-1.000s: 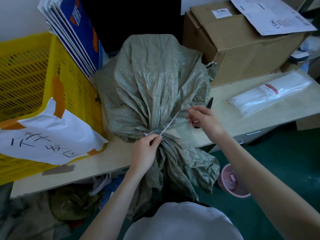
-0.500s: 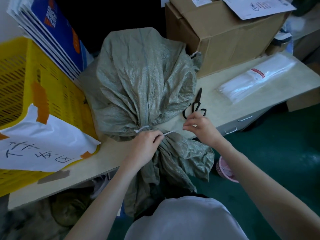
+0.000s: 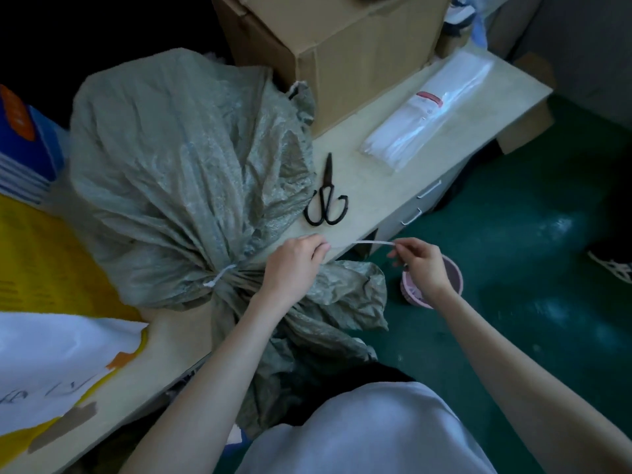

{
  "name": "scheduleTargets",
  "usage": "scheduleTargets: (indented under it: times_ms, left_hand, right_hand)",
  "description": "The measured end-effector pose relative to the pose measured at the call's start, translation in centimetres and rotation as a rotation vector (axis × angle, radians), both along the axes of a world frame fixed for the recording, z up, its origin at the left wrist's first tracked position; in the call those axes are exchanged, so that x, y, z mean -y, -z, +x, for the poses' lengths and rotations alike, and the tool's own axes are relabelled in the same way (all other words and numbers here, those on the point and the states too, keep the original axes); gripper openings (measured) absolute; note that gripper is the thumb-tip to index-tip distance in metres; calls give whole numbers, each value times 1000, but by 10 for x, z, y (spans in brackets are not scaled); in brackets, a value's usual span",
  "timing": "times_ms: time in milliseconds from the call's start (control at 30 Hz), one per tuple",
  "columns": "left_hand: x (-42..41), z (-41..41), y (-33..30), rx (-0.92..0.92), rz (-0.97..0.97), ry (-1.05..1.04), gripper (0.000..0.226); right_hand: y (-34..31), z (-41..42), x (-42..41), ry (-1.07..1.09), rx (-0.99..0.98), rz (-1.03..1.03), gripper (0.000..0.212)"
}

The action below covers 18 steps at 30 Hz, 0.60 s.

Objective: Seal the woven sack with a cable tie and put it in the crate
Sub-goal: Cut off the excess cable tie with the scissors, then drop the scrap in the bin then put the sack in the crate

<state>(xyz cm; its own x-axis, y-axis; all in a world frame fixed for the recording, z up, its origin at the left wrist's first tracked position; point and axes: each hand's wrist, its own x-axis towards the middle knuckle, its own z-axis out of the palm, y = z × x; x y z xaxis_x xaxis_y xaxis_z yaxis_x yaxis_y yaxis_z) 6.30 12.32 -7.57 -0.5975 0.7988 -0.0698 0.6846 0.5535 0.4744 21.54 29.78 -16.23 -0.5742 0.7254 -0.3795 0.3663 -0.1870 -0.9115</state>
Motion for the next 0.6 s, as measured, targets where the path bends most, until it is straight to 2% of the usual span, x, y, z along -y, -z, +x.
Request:
scheduleTargets:
  times_ms: [200, 367, 600]
  left_hand:
    - [-48, 2, 44, 103, -28, 21, 26]
    - [-78, 14, 70, 164, -20, 85, 24]
    - [-115, 35, 99, 299, -123, 217, 25]
  right_hand:
    - [38, 36, -22, 308, 148, -43, 13]
    - [84, 79, -27, 621, 236, -300, 17]
    - [115, 98, -27, 834, 225, -471, 14]
